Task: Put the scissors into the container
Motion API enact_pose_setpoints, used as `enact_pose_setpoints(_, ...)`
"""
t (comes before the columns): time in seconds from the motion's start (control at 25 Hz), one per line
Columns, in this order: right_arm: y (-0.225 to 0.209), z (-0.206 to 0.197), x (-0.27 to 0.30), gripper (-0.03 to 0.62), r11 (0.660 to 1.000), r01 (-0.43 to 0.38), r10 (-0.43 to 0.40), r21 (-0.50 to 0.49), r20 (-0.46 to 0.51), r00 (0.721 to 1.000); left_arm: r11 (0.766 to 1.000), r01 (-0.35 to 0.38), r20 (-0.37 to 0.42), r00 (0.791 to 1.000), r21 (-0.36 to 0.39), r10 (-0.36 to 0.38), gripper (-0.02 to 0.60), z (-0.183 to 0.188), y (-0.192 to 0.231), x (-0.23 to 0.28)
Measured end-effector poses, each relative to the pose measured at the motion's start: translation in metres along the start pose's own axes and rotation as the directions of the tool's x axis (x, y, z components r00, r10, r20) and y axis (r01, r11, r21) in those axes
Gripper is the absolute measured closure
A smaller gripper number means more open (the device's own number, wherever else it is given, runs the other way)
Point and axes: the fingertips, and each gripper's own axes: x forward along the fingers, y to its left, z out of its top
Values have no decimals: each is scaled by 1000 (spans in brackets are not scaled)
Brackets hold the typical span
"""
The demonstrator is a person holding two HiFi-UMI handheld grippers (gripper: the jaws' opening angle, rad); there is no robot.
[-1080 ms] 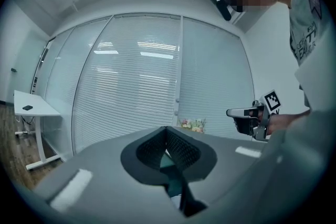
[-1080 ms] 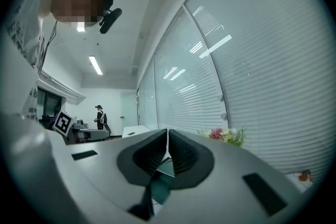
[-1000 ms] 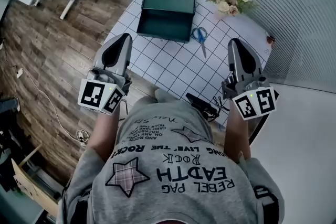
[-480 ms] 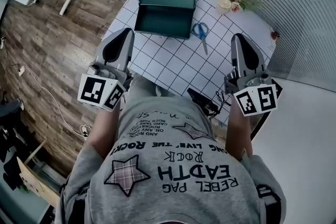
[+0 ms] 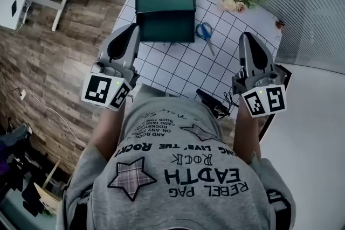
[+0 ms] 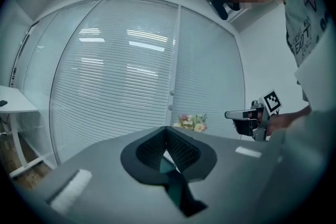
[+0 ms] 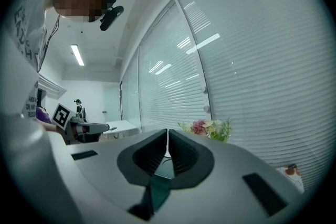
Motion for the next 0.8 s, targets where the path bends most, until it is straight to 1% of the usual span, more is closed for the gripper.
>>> enact_pose_setpoints(0.2, 5, -2, 15, 577, 999, 44, -44, -9, -19, 999, 999, 33, -5, 999, -2, -33, 572, 1, 26, 10)
enact_pose_setpoints(0.32, 10, -11, 24, 577, 998, 53, -54, -18, -63, 997, 999, 46, -16, 999, -12, -46, 572, -3, 38, 13)
enact_pose_setpoints(0.4, 14, -23, 31, 577, 999, 35, -36, -15, -117, 992, 998, 55, -26, 998, -22, -56, 572, -7, 43, 14)
enact_pose_setpoints(0.48, 17, -37, 40, 577, 1000, -1, 1, 2, -170, 986, 998, 64, -30, 997, -29, -65, 572, -10, 48, 16)
enact_pose_setpoints(0.56, 20, -48, 46, 577, 999, -17, 22, 28, -191, 981, 997, 72, -36, 997, -30, -73, 572, -14, 52, 17)
enact_pose_setpoints(0.68, 18, -58, 51, 577, 998, -6, 18, 61, -201, 979, 996, 84, -49, 995, -32, -85, 572, -19, 57, 17)
enact_pose_setpoints(0.8, 15, -64, 54, 577, 998, 9, 7, 70, -219, 976, 995, 86, -63, 994, -43, -88, 572, -25, 61, 18)
